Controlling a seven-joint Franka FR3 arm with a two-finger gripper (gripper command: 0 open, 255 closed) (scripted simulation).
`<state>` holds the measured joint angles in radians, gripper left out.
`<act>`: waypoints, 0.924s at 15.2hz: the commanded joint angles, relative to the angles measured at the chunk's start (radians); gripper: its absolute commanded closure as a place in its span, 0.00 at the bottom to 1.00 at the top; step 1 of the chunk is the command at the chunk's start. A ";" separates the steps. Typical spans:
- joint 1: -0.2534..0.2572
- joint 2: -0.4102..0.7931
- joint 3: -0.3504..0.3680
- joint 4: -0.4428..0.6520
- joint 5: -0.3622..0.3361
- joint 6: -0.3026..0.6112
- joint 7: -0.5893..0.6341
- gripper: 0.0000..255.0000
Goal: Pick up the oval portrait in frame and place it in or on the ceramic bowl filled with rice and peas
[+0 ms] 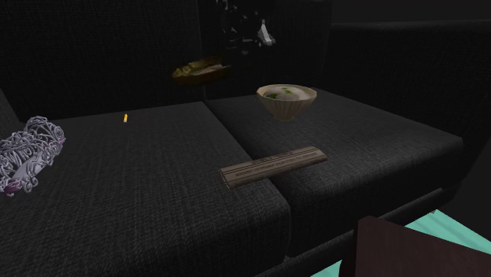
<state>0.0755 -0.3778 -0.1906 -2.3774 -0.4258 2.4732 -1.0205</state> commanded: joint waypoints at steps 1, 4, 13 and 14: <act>-0.012 -0.025 -0.042 -0.022 0.005 0.013 -0.058 1.00; -0.028 -0.052 -0.107 -0.040 0.014 0.025 -0.144 1.00; -0.052 -0.082 -0.322 -0.028 0.055 0.044 -0.415 1.00; -0.051 -0.081 -0.348 -0.020 0.062 0.045 -0.447 1.00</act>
<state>0.0212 -0.4681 -0.5058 -2.4123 -0.3746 2.5141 -1.4268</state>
